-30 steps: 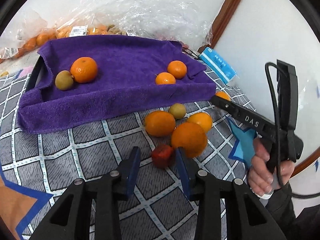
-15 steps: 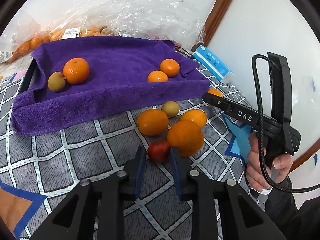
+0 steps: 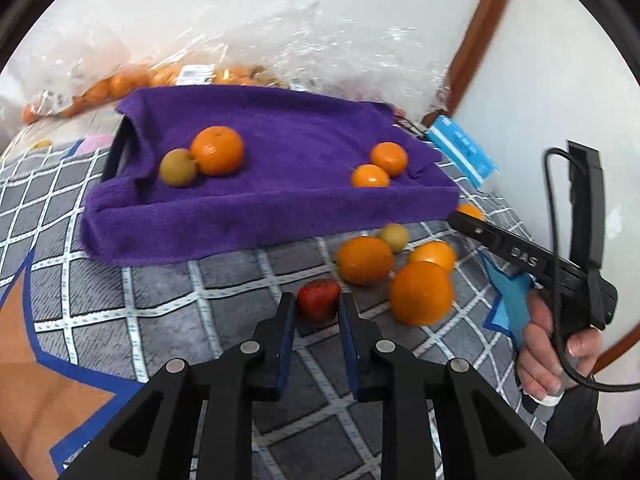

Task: Organize fruits
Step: 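Move the left tool toward the small red fruit on the bed while the right holds the orange, then close the left gripper on the small red fruit and lift it while the right holds the orange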

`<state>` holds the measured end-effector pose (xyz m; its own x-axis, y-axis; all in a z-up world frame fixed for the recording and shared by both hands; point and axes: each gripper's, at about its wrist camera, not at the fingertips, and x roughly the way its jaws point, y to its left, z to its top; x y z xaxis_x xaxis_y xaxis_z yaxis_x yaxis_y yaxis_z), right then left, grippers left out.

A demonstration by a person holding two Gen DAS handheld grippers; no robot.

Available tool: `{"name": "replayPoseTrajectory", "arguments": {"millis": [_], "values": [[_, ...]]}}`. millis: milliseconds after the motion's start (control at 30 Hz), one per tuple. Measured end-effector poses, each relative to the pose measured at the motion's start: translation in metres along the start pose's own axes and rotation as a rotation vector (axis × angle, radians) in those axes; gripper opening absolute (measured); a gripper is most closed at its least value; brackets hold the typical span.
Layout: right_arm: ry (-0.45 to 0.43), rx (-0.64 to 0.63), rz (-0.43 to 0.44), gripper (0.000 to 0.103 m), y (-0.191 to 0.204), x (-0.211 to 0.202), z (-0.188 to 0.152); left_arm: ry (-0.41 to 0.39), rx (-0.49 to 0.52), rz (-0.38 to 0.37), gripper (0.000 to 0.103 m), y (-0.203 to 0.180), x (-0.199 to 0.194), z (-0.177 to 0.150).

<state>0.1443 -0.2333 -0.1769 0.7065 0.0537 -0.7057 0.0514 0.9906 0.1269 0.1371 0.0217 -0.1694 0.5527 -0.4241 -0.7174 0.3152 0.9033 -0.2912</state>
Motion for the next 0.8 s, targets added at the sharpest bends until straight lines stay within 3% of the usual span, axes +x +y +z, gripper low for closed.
{"name": "replayPoseTrajectory", "arguments": {"millis": [267, 800], "values": [[-0.001, -0.011, -0.001, 0.035, 0.001, 0.000, 0.000, 0.021, 0.037, 0.023, 0.021, -0.006, 0.006, 0.002], [0.002, -0.017, 0.002, 0.035, 0.002, 0.001, 0.000, 0.011, -0.004, 0.016, 0.021, -0.004, 0.010, 0.008]]}}
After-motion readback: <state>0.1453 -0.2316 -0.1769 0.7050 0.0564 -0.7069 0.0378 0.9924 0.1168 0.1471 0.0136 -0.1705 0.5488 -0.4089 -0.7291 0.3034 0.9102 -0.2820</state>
